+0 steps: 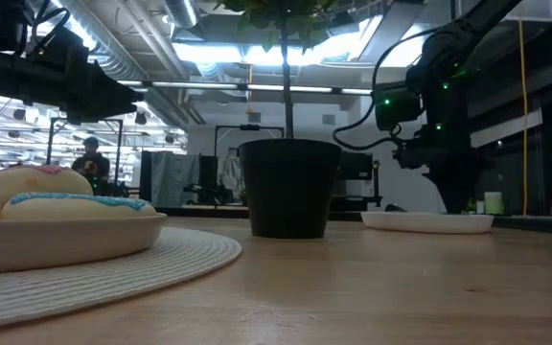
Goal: Pick & Place donuts
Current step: Put the small light blue donut on the white plate, then return to Home Position
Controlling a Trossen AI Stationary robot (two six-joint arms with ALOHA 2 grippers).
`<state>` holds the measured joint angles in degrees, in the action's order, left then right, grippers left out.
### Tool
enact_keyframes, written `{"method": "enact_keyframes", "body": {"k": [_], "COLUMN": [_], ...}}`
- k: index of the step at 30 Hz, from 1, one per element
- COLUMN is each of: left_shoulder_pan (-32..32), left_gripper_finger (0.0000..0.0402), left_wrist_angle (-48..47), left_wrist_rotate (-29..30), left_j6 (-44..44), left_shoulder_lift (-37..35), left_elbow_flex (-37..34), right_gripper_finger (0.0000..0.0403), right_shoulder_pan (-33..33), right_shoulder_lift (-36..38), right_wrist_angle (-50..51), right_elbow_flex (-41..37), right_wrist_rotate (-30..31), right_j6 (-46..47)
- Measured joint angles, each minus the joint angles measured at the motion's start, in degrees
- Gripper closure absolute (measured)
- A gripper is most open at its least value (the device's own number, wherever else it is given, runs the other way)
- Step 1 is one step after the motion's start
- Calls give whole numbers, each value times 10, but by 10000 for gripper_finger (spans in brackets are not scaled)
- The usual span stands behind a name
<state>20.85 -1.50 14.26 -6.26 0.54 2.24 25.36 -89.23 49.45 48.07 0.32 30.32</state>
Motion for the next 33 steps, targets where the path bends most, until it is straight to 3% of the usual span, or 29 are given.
{"method": "enact_keyframes", "body": {"k": [15,28,33], "left_shoulder_pan": [0,0,0], "left_gripper_finger": [169,169,169], "left_wrist_angle": [0,0,0], "left_wrist_rotate": [0,0,0], "left_j6": [0,0,0], "left_shoulder_lift": [0,0,0], "left_elbow_flex": [0,0,0], "right_gripper_finger": [263,254,253], "right_shoulder_pan": [0,3,21], "right_shoulder_lift": [0,47,98], "right_wrist_angle": [-14,26,-30], "right_elbow_flex": [3,22,11], "right_wrist_rotate": [0,28,31], "right_j6": [-7,-7,-7]}}
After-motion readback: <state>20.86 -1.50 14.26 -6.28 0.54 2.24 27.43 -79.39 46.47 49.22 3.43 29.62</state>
